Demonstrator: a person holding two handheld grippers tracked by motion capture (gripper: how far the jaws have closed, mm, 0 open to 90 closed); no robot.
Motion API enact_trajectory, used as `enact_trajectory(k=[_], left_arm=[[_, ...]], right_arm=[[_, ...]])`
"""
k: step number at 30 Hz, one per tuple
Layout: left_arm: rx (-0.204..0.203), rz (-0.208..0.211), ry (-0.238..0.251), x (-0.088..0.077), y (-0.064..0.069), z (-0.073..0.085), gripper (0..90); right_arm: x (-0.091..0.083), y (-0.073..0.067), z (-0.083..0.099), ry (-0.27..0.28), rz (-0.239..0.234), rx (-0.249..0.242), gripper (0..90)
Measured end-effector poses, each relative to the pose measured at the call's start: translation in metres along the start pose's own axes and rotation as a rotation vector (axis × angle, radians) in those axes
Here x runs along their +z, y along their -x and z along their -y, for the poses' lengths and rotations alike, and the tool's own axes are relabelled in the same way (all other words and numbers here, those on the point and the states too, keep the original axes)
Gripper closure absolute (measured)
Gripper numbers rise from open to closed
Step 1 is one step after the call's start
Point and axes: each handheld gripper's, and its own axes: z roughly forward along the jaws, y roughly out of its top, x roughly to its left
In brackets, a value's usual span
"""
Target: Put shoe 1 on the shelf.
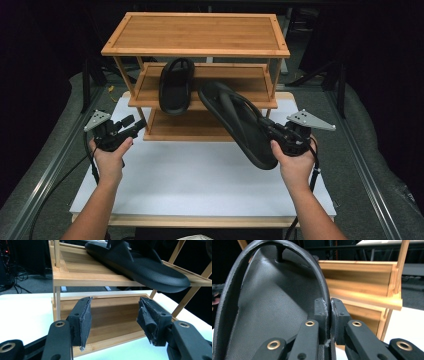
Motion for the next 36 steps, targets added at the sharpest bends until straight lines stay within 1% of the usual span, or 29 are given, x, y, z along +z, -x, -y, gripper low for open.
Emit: enact_trajectory(k=[2,4,5,6,8,10,12,13,14,15,16,17,18,19,20,21,22,24,25,26,27,28,29,31,32,33,34,35,36], left_arm=[[0.000,0.000,-0.004,0.000,0.000,0.000,43.9],[-0.001,-0.002,-0.004,0.001,0.000,0.001,43.9],[-0.002,-0.003,-0.004,0.001,-0.001,0.001,43.9],[-0.003,-0.005,-0.004,0.001,-0.001,0.001,43.9],[-0.007,-0.006,-0.003,0.001,-0.001,0.001,43.9],[-0.007,-0.007,-0.004,0.001,-0.002,0.002,43.9],[-0.008,-0.007,-0.004,0.002,-0.002,0.002,43.9],[-0.008,-0.007,-0.004,0.002,-0.002,0.002,43.9],[-0.010,-0.007,-0.004,0.002,-0.002,0.002,43.9],[-0.011,-0.007,-0.003,0.002,-0.002,0.002,43.9],[-0.011,-0.007,-0.003,0.002,-0.002,0.002,44.0],[-0.011,-0.007,-0.003,0.002,-0.002,0.002,44.0],[-0.014,-0.007,0.000,0.002,-0.003,0.002,43.9],[-0.016,-0.007,0.001,0.002,-0.003,0.002,44.0],[-0.017,-0.009,0.002,0.002,-0.003,0.002,43.9],[-0.019,-0.008,0.003,0.001,-0.003,0.003,44.0],[-0.021,-0.006,0.004,0.002,-0.002,0.003,43.9],[-0.015,0.000,0.002,0.002,-0.001,0.003,44.0],[-0.015,0.000,0.002,0.002,-0.001,0.003,44.0],[-0.009,0.001,-0.006,0.003,-0.001,0.003,43.9],[-0.011,0.004,-0.004,0.004,-0.001,0.004,43.9],[-0.012,0.005,-0.007,0.004,-0.001,0.004,43.9],[-0.014,0.009,-0.002,0.004,-0.001,0.004,43.9],[-0.017,0.007,-0.001,0.003,-0.002,0.004,43.9],[-0.019,0.008,0.002,0.003,-0.002,0.004,43.9],[-0.019,0.008,0.002,0.003,-0.002,0.004,43.9],[-0.024,0.008,0.004,0.003,-0.002,0.004,43.9],[-0.025,0.008,0.003,0.003,-0.002,0.004,43.9],[-0.024,0.008,0.003,0.003,-0.002,0.004,43.9]], right_arm=[[0.005,0.000,-0.001,0.015,0.013,0.003,84.3],[0.012,0.001,-0.003,0.032,0.012,0.013,84.3],[0.015,0.002,-0.004,0.035,0.011,0.021,84.3],[0.017,0.003,-0.005,0.029,0.000,0.028,84.3],[0.024,0.004,-0.008,0.043,0.021,0.025,84.3],[0.030,0.005,-0.010,0.043,0.028,0.017,84.3],[0.036,0.006,-0.013,0.055,0.045,0.021,84.3],[0.036,0.006,-0.013,0.055,0.045,0.021,84.3],[0.038,0.007,-0.014,0.051,0.058,0.023,84.3],[0.045,0.008,-0.016,0.062,0.073,0.028,84.3],[0.048,0.009,-0.017,0.064,0.079,0.028,84.3],[0.048,0.009,-0.017,0.064,0.079,0.028,84.3],[0.056,0.010,-0.018,0.065,0.089,0.035,84.3],[0.060,0.011,-0.019,0.065,0.104,0.036,84.3],[0.064,0.012,-0.019,0.050,0.095,0.034,84.3],[0.067,0.014,-0.020,0.045,0.097,0.030,84.2],[0.072,0.013,-0.020,0.045,0.134,0.027,84.2],[0.078,0.015,-0.021,0.030,0.151,0.018,84.3],[0.078,0.015,-0.021,0.030,0.151,0.018,84.3],[0.086,0.017,-0.022,0.034,0.164,0.028,84.2],[0.088,0.017,-0.023,0.029,0.158,0.032,84.3],[0.092,0.017,-0.024,0.045,0.172,0.034,84.2],[0.094,0.016,-0.025,0.032,0.183,0.033,84.2],[0.100,0.015,-0.028,0.033,0.185,0.036,84.2],[0.104,0.014,-0.030,0.033,0.198,0.036,84.2],[0.104,0.014,-0.030,0.033,0.198,0.036,84.2],[0.112,0.013,-0.034,0.035,0.189,0.033,84.2],[0.116,0.010,-0.035,0.037,0.219,0.020,84.2],[0.120,0.008,-0.036,0.043,0.223,0.003,84.2]])
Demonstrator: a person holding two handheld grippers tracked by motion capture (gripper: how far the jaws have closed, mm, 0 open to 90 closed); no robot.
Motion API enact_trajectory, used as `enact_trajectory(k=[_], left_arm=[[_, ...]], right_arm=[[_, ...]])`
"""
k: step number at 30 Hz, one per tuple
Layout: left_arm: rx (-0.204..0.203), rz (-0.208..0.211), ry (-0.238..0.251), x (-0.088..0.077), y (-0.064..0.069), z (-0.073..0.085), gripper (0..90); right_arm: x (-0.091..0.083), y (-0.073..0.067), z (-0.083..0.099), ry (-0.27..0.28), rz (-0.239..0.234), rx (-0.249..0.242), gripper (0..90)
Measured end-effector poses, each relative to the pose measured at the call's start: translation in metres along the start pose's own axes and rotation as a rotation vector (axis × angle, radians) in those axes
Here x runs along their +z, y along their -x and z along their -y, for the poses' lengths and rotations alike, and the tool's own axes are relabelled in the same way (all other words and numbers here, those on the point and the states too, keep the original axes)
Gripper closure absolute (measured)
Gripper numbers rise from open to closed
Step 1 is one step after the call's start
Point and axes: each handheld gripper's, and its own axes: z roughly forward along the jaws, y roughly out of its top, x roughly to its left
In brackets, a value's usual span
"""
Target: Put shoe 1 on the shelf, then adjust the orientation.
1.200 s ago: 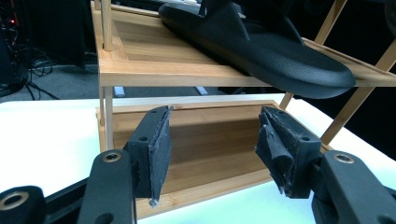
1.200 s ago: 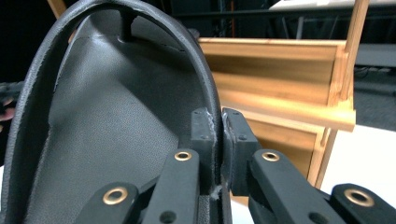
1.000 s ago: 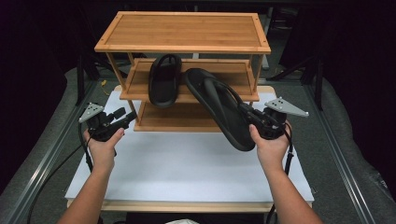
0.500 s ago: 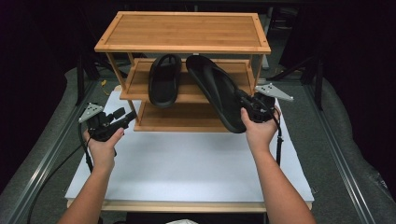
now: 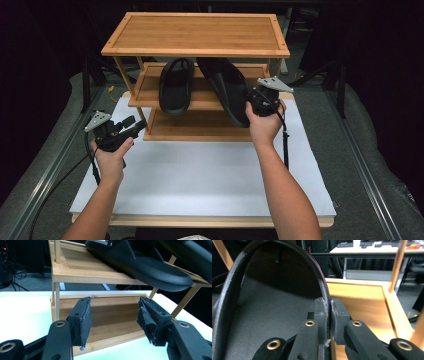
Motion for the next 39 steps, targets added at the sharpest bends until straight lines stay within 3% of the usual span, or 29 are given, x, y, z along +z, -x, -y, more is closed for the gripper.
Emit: enact_trajectory(k=[3,5,8,10,11,23,25,26,27,32,34,37,39], left_arm=[[-0.002,0.002,-0.002,0.001,0.000,0.000,43.9],[-0.002,0.002,-0.003,0.001,-0.001,0.001,43.9],[-0.005,0.002,-0.004,0.001,-0.002,0.001,43.9],[-0.007,0.001,-0.001,0.001,-0.002,0.001,43.9],[-0.009,0.001,0.000,0.001,-0.002,0.001,43.9],[-0.003,0.000,-0.004,0.002,-0.002,0.001,43.9],[-0.005,0.000,-0.006,0.002,-0.002,0.001,43.9],[-0.006,0.000,-0.007,0.002,-0.002,0.001,43.9],[-0.005,0.000,-0.007,0.003,-0.002,0.001,43.9],[-0.004,0.005,-0.009,0.003,-0.002,0.001,43.9],[-0.002,0.006,-0.009,0.003,-0.001,0.001,43.9],[0.001,0.005,-0.010,0.004,-0.001,0.001,43.9],[0.000,0.005,-0.009,0.005,0.000,0.001,43.9]], right_arm=[[0.010,-0.008,-0.002,-0.003,0.006,-0.025,84.1],[0.016,-0.010,-0.004,-0.006,-0.004,-0.014,84.1],[0.022,-0.012,-0.005,0.000,0.019,0.000,84.1],[0.025,-0.010,-0.005,-0.001,-0.020,0.028,84.1],[0.027,-0.010,-0.005,0.006,0.003,0.033,84.2],[0.040,-0.007,-0.003,-0.021,0.052,0.071,82.2],[0.040,-0.010,-0.003,-0.018,0.041,0.052,82.0],[0.040,-0.012,-0.003,-0.013,0.082,0.036,81.8],[0.040,-0.013,-0.002,-0.011,0.085,0.028,81.4],[0.040,-0.013,-0.002,-0.010,0.042,0.053,75.6],[0.036,-0.013,-0.004,0.009,0.047,0.073,72.8],[0.031,-0.011,-0.005,0.003,-0.013,0.074,69.1],[0.025,-0.010,-0.004,0.013,-0.003,0.070,66.8]])
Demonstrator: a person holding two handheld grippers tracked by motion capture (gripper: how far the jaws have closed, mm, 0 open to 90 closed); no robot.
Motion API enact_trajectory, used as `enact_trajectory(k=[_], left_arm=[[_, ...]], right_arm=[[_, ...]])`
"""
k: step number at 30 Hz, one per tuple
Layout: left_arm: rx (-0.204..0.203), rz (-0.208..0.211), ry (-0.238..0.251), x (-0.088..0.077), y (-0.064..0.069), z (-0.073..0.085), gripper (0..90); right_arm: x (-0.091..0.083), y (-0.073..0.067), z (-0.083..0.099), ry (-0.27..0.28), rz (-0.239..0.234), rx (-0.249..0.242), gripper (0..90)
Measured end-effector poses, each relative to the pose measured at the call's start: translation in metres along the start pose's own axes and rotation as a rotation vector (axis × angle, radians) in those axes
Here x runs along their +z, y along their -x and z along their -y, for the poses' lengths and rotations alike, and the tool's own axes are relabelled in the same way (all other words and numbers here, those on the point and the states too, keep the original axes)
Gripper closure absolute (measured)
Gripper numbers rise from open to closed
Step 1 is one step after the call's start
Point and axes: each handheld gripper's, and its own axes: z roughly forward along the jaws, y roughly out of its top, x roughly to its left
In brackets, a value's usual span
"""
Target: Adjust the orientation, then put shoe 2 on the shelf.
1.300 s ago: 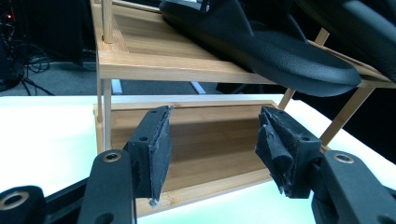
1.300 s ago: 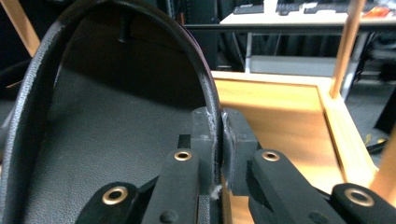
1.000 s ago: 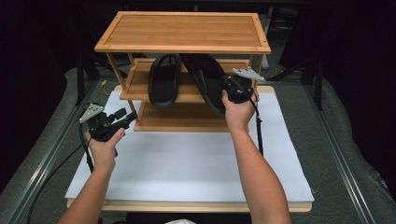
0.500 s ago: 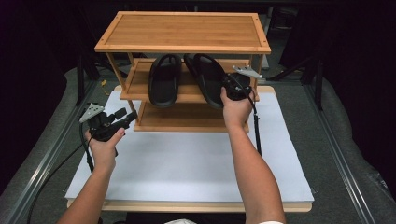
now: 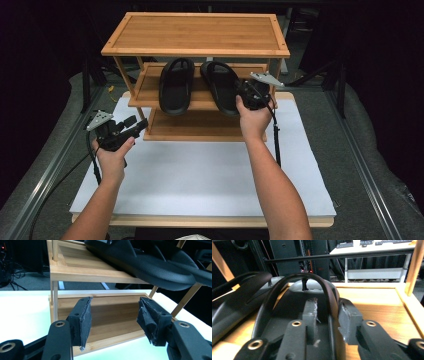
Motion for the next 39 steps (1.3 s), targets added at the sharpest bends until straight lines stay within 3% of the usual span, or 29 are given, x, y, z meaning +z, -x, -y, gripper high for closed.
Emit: enact_trajectory(k=[1,3,4,6,7,10,11,13,18,23,25,29,31,33,35,37,39], left_arm=[[0.009,0.000,-0.006,0.001,0.001,-0.001,43.9],[0.015,-0.002,-0.008,0.002,0.003,-0.001,44.2],[0.015,-0.002,-0.008,0.002,0.003,-0.001,44.2],[0.032,-0.018,-0.013,0.003,0.005,-0.004,44.6],[0.030,-0.017,-0.007,0.004,0.006,-0.005,44.6],[0.038,-0.024,-0.005,0.005,0.008,-0.009,44.3],[0.047,-0.025,-0.001,0.006,0.011,-0.014,43.7],[0.049,-0.022,0.006,0.007,0.012,-0.017,41.8],[0.032,0.010,0.009,0.014,0.018,-0.034,38.9],[0.055,0.014,-0.017,0.033,0.028,-0.048,38.1],[0.073,0.011,-0.028,0.039,0.032,-0.050,37.9],[0.063,0.015,-0.027,0.046,0.035,-0.053,37.4],[0.064,0.013,-0.030,0.047,0.036,-0.054,36.2],[0.053,0.026,-0.044,0.053,0.036,-0.055,36.1],[0.052,0.030,-0.056,0.058,0.038,-0.055,36.1],[0.062,0.036,-0.071,0.062,0.040,-0.054,36.2],[0.084,0.029,-0.086,0.066,0.044,-0.054,38.0]], right_arm=[[-0.003,0.003,0.001,-0.004,-0.033,0.004,65.4],[-0.008,0.004,0.003,0.000,-0.017,0.003,64.0],[-0.012,0.005,0.004,-0.003,-0.045,-0.003,63.4],[-0.019,0.007,0.005,-0.005,-0.036,-0.015,61.5],[-0.022,0.008,0.007,-0.015,-0.068,-0.015,61.3],[-0.028,0.007,0.009,-0.018,-0.049,-0.040,60.3],[-0.035,0.007,0.011,-0.025,-0.084,-0.066,59.8],[-0.040,0.009,0.012,-0.019,-0.103,-0.071,59.5],[-0.046,0.011,0.014,-0.012,-0.113,-0.066,59.5],[-0.055,0.017,0.020,-0.020,-0.126,-0.049,57.9],[-0.059,0.018,0.023,0.000,-0.133,-0.040,57.5],[-0.065,0.019,0.026,0.003,-0.160,-0.022,56.6],[-0.068,0.019,0.028,-0.007,-0.174,-0.032,57.4],[-0.070,0.015,0.029,-0.011,-0.136,-0.060,57.5],[-0.071,0.013,0.031,-0.006,-0.157,-0.075,58.0],[-0.070,0.012,0.033,0.002,-0.137,-0.060,58.2],[-0.070,0.013,0.036,0.015,-0.155,-0.035,59.6]])
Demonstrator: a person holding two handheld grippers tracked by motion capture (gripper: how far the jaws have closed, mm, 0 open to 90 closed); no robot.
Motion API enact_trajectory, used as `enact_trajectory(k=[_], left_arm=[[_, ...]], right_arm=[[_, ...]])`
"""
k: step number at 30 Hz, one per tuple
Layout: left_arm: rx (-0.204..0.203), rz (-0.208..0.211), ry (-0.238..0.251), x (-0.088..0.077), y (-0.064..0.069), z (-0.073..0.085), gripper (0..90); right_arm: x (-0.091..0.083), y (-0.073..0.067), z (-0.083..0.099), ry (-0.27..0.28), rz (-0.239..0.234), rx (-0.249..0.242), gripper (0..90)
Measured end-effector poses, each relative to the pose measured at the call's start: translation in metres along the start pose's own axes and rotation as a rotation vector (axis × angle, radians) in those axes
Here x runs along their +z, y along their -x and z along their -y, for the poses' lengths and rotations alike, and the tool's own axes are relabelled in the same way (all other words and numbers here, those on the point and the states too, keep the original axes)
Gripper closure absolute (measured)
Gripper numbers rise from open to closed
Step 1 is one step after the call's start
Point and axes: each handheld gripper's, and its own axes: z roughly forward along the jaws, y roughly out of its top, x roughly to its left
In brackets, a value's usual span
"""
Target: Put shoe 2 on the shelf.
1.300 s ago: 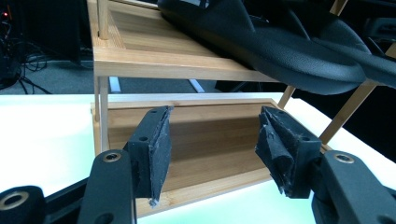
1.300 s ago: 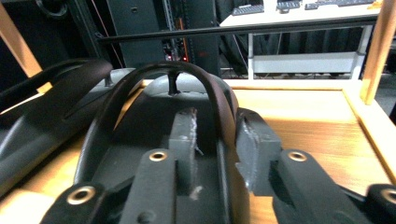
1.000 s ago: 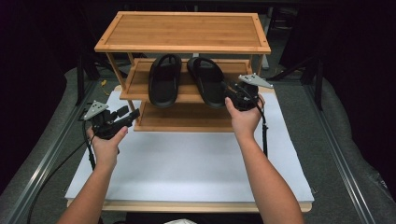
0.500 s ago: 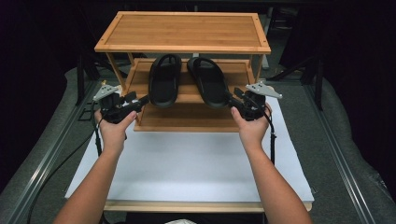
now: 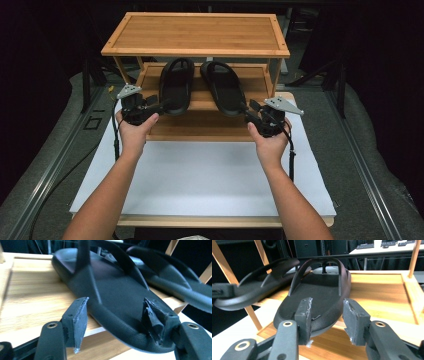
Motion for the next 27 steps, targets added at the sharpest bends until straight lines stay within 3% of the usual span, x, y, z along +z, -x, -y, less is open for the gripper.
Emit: enact_trajectory(k=[2,5,12,15,17,24,27], left_arm=[[0.010,-0.010,0.004,0.001,0.002,0.000,38.4],[0.002,-0.002,0.009,0.002,0.001,0.001,39.4],[0.000,0.014,0.015,0.004,-0.001,0.001,42.4],[-0.001,0.016,0.014,0.006,0.000,0.000,42.5],[-0.004,0.021,0.019,0.009,0.002,0.000,42.7],[-0.016,0.026,0.015,0.019,0.010,-0.003,44.8],[-0.013,0.023,0.018,0.024,0.013,-0.004,44.9]], right_arm=[[0.000,0.000,0.003,0.010,-0.029,0.019,60.3],[0.001,-0.006,0.005,0.007,-0.043,0.009,61.5],[0.010,-0.022,0.007,0.034,-0.015,-0.042,61.0],[0.012,-0.020,0.007,0.036,-0.003,-0.030,61.4],[0.014,-0.015,0.007,0.039,-0.027,-0.004,62.6],[0.020,-0.012,0.001,0.019,0.003,0.008,63.4],[0.021,-0.010,-0.001,0.024,0.009,0.038,58.9]])
